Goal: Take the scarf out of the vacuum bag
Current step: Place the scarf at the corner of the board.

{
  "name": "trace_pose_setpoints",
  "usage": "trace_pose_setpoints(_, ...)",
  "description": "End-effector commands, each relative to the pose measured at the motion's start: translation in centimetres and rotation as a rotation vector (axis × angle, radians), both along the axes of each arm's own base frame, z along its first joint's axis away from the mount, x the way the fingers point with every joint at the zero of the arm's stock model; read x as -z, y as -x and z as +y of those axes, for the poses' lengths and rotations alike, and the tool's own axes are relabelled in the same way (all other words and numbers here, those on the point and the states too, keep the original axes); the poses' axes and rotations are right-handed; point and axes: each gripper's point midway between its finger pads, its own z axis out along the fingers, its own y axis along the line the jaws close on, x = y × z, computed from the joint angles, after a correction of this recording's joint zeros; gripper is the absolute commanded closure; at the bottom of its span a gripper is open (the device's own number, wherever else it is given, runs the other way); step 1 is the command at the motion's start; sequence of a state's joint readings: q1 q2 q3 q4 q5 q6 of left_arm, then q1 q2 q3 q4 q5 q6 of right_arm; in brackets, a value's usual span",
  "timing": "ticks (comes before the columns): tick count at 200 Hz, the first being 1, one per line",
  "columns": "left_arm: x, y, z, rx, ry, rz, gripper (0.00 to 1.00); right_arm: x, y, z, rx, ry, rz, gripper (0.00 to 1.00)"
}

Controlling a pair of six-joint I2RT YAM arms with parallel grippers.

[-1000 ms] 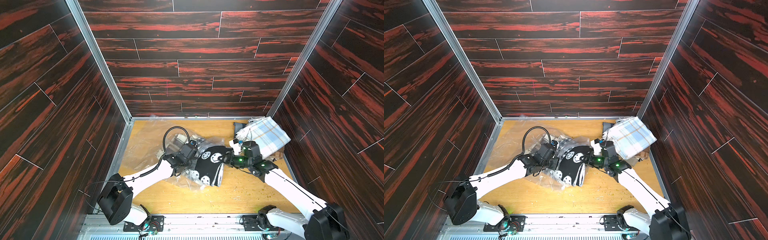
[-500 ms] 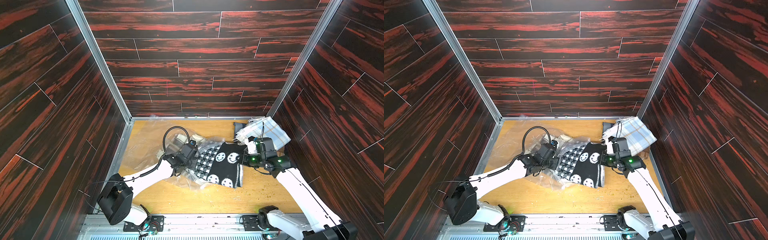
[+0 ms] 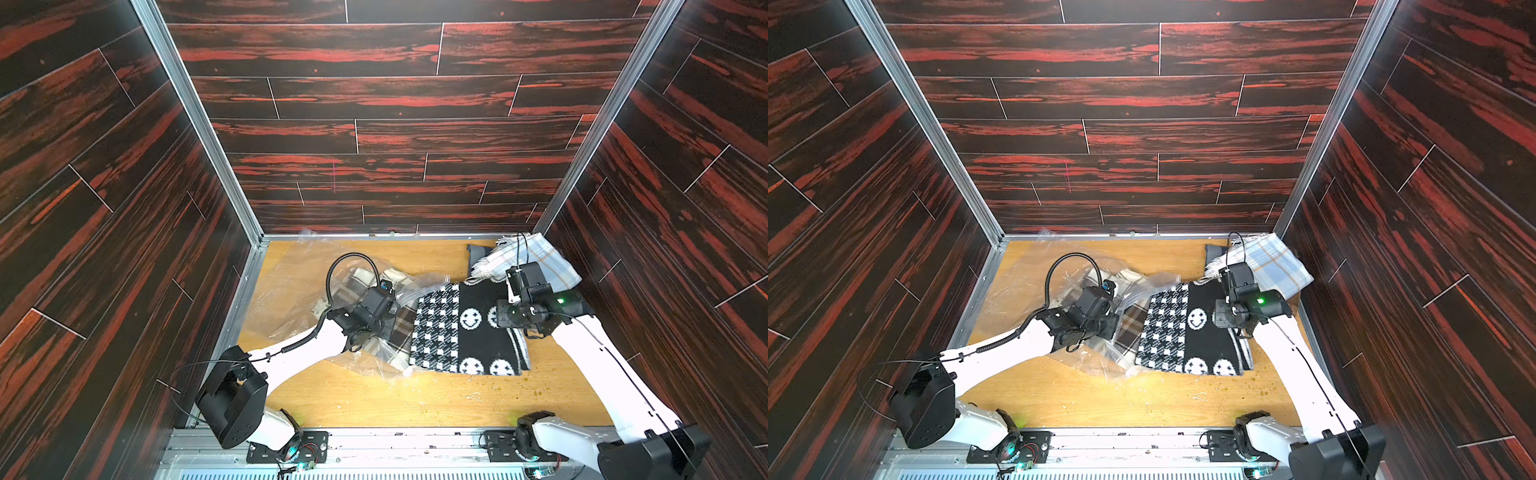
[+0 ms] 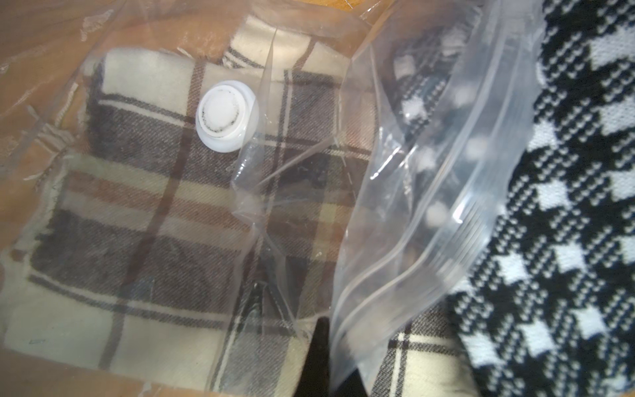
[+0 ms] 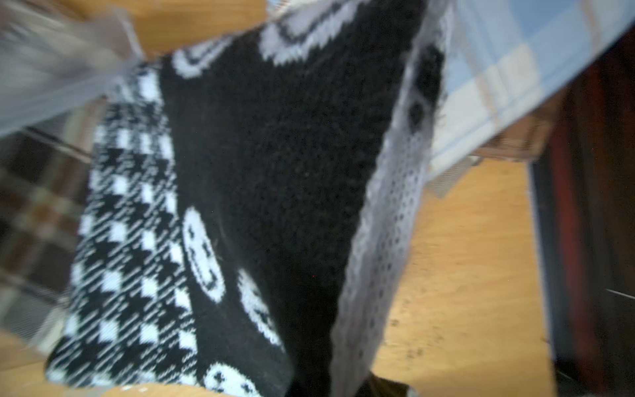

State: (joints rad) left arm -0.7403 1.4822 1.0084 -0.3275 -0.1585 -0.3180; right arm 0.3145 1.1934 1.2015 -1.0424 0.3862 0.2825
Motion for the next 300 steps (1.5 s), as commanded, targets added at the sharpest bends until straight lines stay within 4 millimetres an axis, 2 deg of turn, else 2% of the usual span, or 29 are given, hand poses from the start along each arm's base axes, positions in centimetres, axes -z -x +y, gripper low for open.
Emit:
trace_pose_setpoints(1,-0.9,-0.7,0.1,-0.014,0.007,-0.022,1.0,-2.1,-0.4,-2.4,0.046,0.184,-0.042,1.0)
trace_pose_setpoints(30,-1.0,-0.8,0.0,-0.013,0.012,-0.02,1.0,-3.7,-1.1,-3.3,0.072,0.304,-0.081,1.0)
trace_pose_setpoints(97,-1.1,-1.1,0.5,-0.04,0.01,-0.023,1.0,-7.7,-3.1,-2.9,0.051,0.334,-0.252,1.0)
trace_pose_setpoints(148,-1.0,-1.1,0.5,-0.041,0.011,-0.021,1.0,-10.5,-3.5,-3.4,0.053,0.383,-0.306,1.0)
trace_pose_setpoints(179,-0.9,-1.1,0.5,-0.042,0.015,-0.016,1.0,-12.3,-3.8,-3.4,0.048,0.389,-0.351,1.0)
trace_pose_setpoints(219,-1.0,-1.1,0.4,-0.042,0.026,-0.013,1.0,-13.7,-4.3,-3.3,0.04,0.406,-0.393,1.0)
trace_pose_setpoints(272,-0.6,-1.2,0.4,-0.042,0.023,-0.005,1.0,-17.2,-4.8,-3.3,0.043,0.423,-0.466,1.0)
trace_pose_setpoints(300,-0.5,-1.2,0.5,-0.047,0.022,-0.003,1.0,-18.3,-5.2,-3.3,0.035,0.447,-0.476,1.0)
